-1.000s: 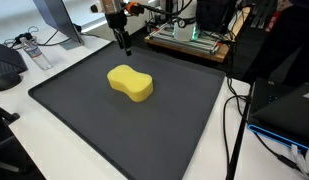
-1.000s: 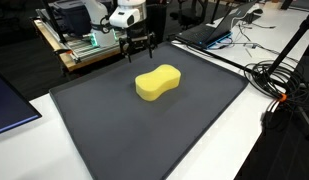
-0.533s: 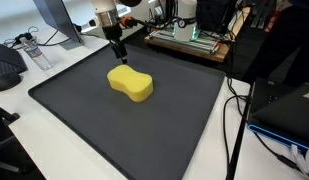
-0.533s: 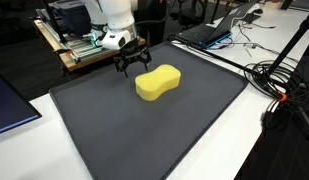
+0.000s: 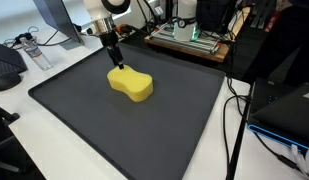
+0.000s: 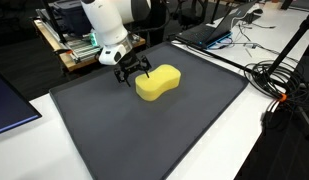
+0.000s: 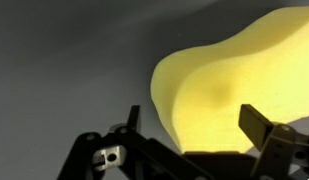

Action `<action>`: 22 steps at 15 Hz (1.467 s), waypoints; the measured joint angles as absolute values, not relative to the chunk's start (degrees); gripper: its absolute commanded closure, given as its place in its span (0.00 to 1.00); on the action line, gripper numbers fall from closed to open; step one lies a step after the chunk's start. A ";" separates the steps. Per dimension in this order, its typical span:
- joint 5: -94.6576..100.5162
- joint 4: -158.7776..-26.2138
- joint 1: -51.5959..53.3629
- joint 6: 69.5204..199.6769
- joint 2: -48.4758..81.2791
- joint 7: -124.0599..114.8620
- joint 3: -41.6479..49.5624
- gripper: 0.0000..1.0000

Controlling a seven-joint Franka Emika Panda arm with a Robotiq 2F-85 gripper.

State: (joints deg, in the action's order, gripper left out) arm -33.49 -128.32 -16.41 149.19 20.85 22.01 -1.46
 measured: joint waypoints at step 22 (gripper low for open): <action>-47.25 -121.93 -20.16 143.87 27.44 32.78 -4.54 0.90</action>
